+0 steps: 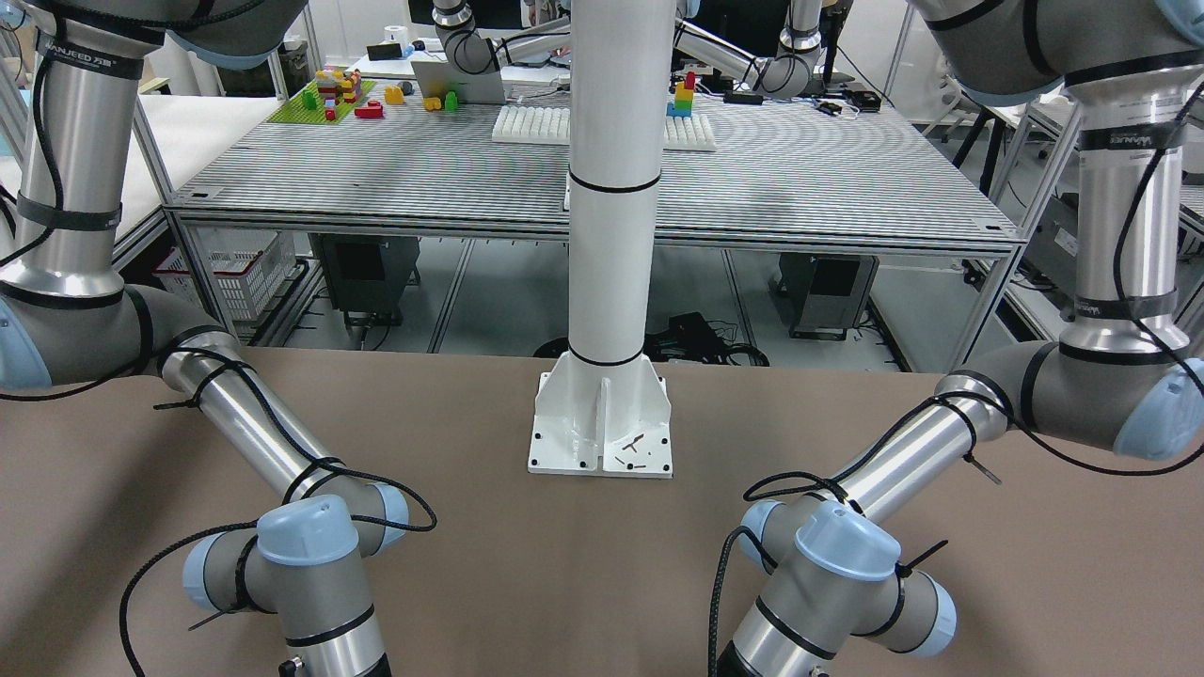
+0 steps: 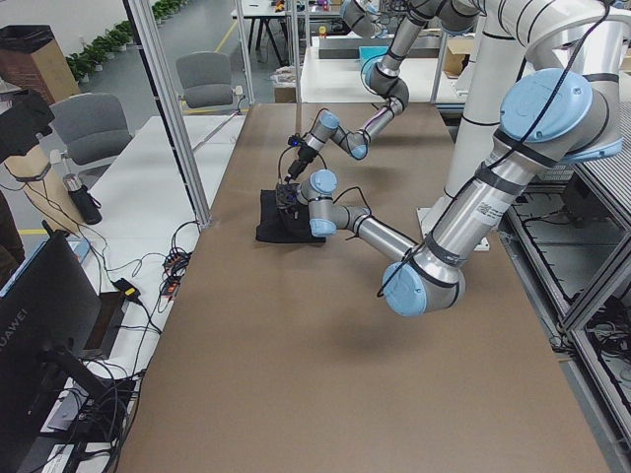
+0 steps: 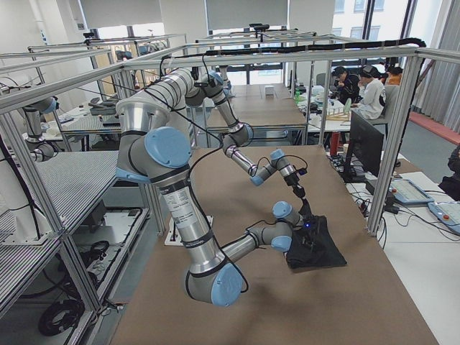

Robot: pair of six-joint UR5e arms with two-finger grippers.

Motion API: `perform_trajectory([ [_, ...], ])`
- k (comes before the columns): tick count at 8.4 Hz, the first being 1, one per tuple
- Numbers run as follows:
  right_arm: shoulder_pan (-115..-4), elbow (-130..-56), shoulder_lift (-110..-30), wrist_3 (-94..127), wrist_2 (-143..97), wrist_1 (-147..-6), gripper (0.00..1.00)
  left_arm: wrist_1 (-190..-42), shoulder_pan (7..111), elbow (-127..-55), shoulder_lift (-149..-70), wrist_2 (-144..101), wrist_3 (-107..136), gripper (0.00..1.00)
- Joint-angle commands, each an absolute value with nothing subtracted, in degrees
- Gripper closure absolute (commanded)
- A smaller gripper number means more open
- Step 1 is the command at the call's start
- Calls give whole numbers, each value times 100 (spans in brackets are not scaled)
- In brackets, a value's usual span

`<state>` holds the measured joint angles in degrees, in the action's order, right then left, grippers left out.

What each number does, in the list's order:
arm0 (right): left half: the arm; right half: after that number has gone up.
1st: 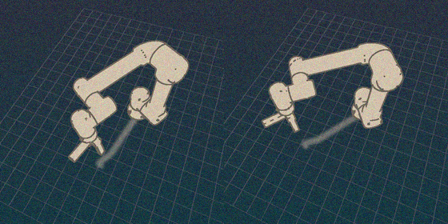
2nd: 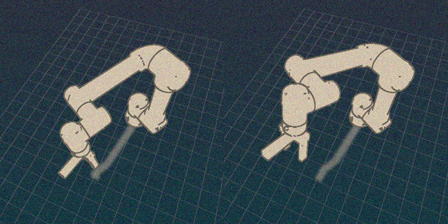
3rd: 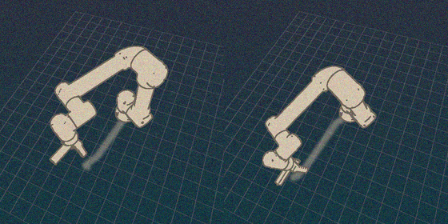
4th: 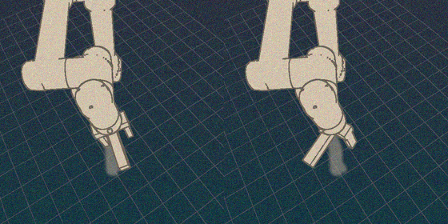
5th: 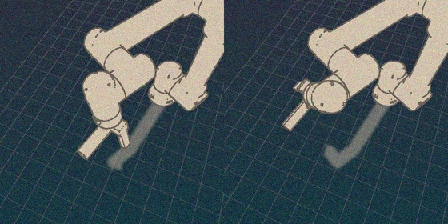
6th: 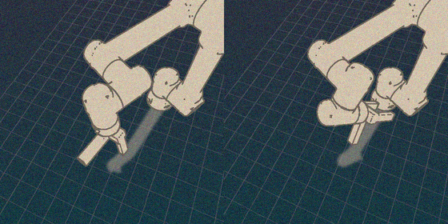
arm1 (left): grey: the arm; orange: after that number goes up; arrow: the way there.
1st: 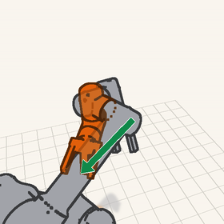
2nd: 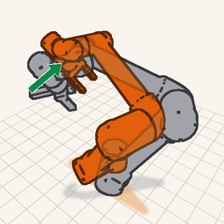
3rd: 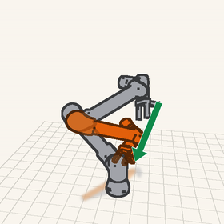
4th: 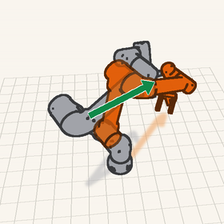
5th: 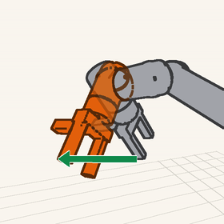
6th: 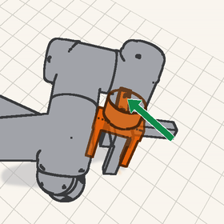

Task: Fold clothes
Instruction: 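Lay the folded edge down at the shirt's far edge with both grippers, then open the left gripper and withdraw it while the right gripper releases and lifts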

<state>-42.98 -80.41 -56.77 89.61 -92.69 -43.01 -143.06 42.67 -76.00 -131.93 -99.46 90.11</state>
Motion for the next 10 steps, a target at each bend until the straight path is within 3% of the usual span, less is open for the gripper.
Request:
perform_trajectory([
  [1, -4359, -8042, -5678, 8912, -9456, -4298, 6, -14300, 4280, -7515, -13227, -9862, 8930, 5],
  [6, -4351, -8104, -5485, 8939, -9580, -4411, 6, -14282, 4666, -7462, -13280, -10045, 8711, 5],
  [10, -4272, -8060, -4994, 8039, -9563, -5603, 6, -14309, 5325, -7471, -12869, -10862, 7685, 5],
])
